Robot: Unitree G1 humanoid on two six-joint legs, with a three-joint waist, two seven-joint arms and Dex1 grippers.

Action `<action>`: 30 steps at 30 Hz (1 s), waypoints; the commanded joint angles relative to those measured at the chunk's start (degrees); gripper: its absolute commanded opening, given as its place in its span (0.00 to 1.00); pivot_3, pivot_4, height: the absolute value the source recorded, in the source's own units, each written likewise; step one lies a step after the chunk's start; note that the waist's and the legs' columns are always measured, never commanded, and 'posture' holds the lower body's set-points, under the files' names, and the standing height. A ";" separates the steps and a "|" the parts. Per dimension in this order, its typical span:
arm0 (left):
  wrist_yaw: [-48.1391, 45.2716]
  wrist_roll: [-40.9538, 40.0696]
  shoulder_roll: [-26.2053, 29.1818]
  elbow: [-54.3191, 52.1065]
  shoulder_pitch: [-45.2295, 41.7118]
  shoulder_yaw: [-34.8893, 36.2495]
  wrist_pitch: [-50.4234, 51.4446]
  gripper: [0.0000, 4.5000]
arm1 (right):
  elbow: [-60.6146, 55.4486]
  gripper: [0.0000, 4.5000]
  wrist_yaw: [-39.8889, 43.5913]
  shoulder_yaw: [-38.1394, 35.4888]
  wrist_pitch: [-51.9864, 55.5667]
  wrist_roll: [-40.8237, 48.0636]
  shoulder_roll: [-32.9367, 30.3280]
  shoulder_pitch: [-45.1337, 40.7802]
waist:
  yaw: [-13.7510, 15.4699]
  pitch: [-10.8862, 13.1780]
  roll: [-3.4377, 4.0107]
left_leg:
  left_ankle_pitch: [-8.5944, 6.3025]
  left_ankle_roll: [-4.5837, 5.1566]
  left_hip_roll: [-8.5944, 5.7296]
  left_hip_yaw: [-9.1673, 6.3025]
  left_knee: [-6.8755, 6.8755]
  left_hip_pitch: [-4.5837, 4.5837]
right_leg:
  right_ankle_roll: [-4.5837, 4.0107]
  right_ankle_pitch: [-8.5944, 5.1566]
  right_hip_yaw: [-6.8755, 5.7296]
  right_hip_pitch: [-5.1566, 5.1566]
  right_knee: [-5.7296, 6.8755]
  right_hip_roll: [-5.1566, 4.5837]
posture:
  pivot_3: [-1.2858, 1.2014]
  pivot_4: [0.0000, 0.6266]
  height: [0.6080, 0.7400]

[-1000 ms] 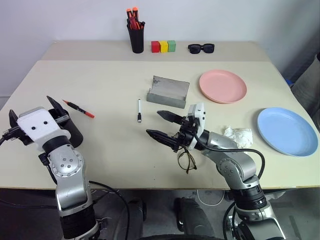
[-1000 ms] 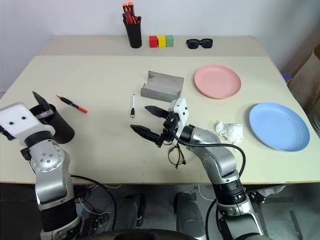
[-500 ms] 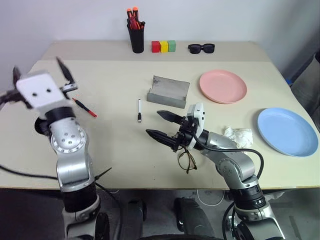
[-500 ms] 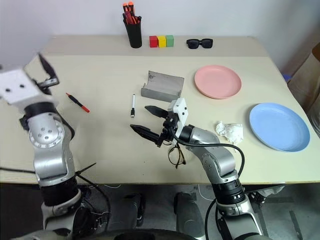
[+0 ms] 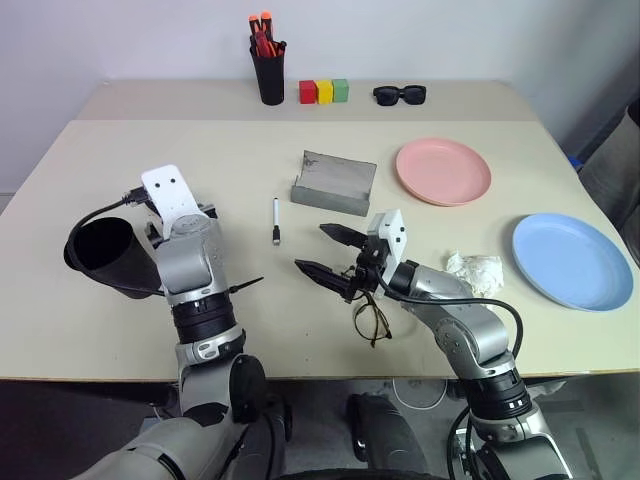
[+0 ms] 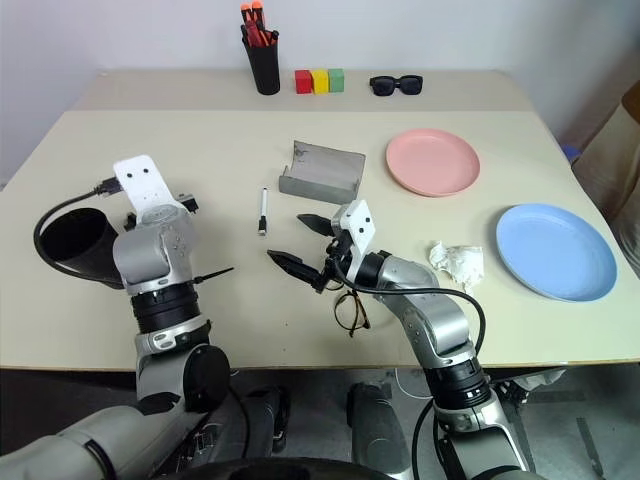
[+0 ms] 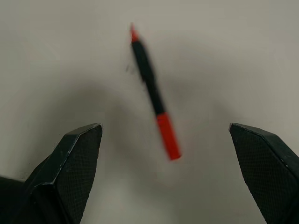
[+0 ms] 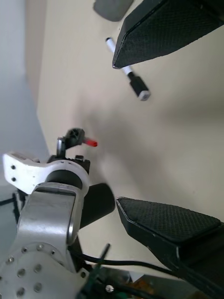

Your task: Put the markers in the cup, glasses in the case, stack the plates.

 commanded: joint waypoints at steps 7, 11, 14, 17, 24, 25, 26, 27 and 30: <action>4.91 -5.71 5.24 14.96 -7.09 7.61 -7.49 0.87 | -3.70 1.00 -1.61 0.04 -0.58 -0.38 0.23 2.34 | 0.09 0.00 -0.01 | 0.00 -0.02 -0.01 0.01 -0.01 0.00 | 0.00 0.00 0.00 0.00 0.00 -0.02 | 0.52 0.24 1.00; 5.31 -6.98 6.68 17.04 -7.21 6.90 -9.16 0.48 | -4.27 1.00 -2.23 0.00 -0.45 -0.46 0.23 3.02 | -0.07 0.00 -0.01 | 0.01 -0.04 -0.01 0.01 0.00 0.02 | 0.00 0.01 0.00 0.01 0.01 -0.03 | 0.52 0.24 1.00; 5.15 -7.53 7.21 17.50 -6.74 5.91 -9.81 0.13 | -4.40 1.00 -2.63 -0.09 -0.45 -0.46 0.19 3.18 | -0.11 0.00 -0.01 | 0.01 -0.04 -0.01 0.01 -0.03 0.02 | 0.00 0.01 0.00 -0.01 0.02 -0.02 | 0.52 0.24 1.00; 4.33 -7.93 7.00 16.65 -5.80 4.74 -9.95 0.01 | -4.43 1.00 -2.71 -0.19 -0.50 -0.41 0.05 3.27 | -0.02 0.00 -0.01 | 0.02 -0.05 -0.01 0.01 -0.02 0.01 | 0.00 0.01 0.00 -0.01 0.02 -0.03 | 0.52 0.24 1.00; -0.24 -8.46 4.29 5.76 -1.53 -3.49 -4.99 0.01 | -3.23 1.00 -2.17 -1.10 -0.76 -0.27 -0.78 2.12 | 0.15 0.00 -0.01 | 0.02 -0.05 -0.02 0.01 -0.01 -0.01 | 0.00 0.02 0.00 0.00 0.01 -0.05 | 0.52 0.24 1.00; -0.90 -8.41 3.50 3.49 -0.56 -4.93 -3.41 0.01 | -3.00 1.00 -2.09 -1.26 -0.81 -0.24 -0.90 1.88 | 0.13 0.00 -0.01 | 0.02 -0.05 -0.02 0.01 -0.01 -0.02 | 0.00 0.02 0.00 0.00 0.00 -0.05 | 0.52 0.24 1.00; -1.28 -8.30 2.36 0.63 0.61 -6.41 -1.17 0.01 | -2.76 1.00 -1.96 -1.40 -0.90 -0.27 -1.05 1.65 | 0.11 0.00 -0.01 | 0.02 -0.05 -0.02 0.01 -0.01 -0.02 | 0.00 0.02 0.00 0.00 0.00 -0.05 | 0.52 0.24 1.00; -1.47 -8.13 1.27 -2.06 1.66 -7.60 1.15 0.01 | -2.54 1.00 -1.80 -1.53 -1.01 -0.31 -1.18 1.48 | 0.13 0.00 -0.01 | 0.02 -0.05 -0.02 0.01 -0.01 -0.02 | 0.00 0.02 0.00 0.00 0.00 -0.05 | 0.52 0.24 1.00; -1.65 -7.42 -2.00 -10.31 4.23 -10.29 10.10 0.01 | -1.93 1.00 -1.46 -1.85 -1.22 -0.41 -1.41 1.06 | 0.06 0.00 -0.01 | 0.02 -0.05 -0.02 0.01 -0.01 -0.02 | 0.00 0.02 0.01 0.00 0.01 -0.05 | 0.52 0.24 1.00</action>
